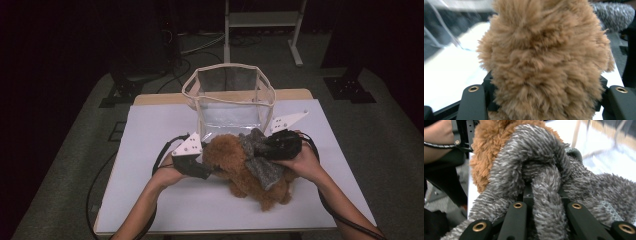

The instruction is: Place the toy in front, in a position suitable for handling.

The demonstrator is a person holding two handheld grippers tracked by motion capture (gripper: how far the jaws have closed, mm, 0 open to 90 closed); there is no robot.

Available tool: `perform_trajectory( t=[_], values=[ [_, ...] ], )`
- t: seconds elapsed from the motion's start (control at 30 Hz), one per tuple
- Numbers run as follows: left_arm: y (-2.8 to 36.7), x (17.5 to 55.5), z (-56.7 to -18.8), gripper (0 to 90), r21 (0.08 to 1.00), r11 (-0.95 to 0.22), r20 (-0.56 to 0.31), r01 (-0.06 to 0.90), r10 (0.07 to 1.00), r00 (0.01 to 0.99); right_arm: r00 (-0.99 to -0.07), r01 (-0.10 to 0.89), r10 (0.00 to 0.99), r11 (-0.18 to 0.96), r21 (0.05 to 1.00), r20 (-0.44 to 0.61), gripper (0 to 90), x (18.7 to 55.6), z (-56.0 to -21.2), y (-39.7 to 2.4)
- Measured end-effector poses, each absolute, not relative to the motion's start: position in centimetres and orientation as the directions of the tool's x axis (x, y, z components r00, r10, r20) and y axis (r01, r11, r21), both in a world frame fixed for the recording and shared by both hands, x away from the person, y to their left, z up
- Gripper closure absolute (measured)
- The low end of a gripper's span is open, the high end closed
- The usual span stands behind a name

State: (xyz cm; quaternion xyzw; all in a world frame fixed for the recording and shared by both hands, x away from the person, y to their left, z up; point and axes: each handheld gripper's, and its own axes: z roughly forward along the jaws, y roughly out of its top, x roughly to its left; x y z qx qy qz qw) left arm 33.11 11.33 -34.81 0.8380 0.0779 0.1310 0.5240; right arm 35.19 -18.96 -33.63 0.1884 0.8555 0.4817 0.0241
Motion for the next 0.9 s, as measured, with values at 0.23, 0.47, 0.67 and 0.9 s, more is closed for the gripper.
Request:
perform_trajectory(
  t=[0.23,0.47,0.67,0.9],
  values=[
    [12.4,31.6,-27.4,33.3,0.851,-0.505,0.299,-0.145,0.237,0.924,-0.945,0.249,0.29,0.343,0.906,0.15,76.9,34.8,-30.1,-18.6],
    [12.3,31.4,-27.2,30.9,0.819,-0.559,0.288,-0.128,0.208,0.935,-0.949,0.262,0.26,0.332,0.906,0.179,76.6,34.8,-30.9,-18.5],
    [9.5,32.5,-29.2,29.1,0.841,-0.53,0.256,-0.112,0.207,0.944,-0.923,0.299,0.348,0.374,0.878,0.166,76.2,34.5,-31.0,-22.0],
    [4.8,32.8,-27.8,28.2,0.817,-0.553,0.302,-0.163,0.17,0.938,-0.941,0.168,0.339,0.424,0.89,0.017,75.8,33.5,-22.6,-21.6]
  ],
)
